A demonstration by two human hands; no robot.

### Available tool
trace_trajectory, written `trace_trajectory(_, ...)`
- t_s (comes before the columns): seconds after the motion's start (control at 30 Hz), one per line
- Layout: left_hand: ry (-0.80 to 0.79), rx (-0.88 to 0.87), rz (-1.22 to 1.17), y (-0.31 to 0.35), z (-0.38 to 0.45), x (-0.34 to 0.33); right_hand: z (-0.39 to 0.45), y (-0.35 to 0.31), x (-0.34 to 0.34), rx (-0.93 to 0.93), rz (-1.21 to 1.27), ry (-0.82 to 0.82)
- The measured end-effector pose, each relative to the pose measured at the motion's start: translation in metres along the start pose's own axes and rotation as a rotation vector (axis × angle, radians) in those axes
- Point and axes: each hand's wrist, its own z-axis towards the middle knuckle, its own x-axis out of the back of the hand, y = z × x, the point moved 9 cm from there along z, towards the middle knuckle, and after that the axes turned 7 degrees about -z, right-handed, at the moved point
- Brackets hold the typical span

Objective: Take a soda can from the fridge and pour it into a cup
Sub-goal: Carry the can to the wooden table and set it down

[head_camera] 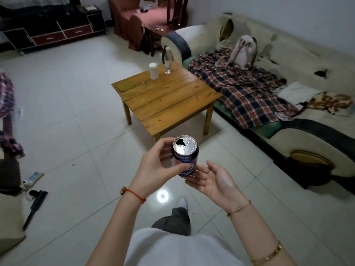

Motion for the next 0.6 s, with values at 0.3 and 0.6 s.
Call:
trace_trajectory(0.3,-0.073,-0.100,0.008,0.030,0.180,-0.033,0.084,-0.153,0.030,0.082,0.095,0.035)
trace_trajectory(0.6,-0.080,-0.072,0.041,0.030,0.311,-0.072,0.157,-0.254,0.065,0.078,0.150,0.006)
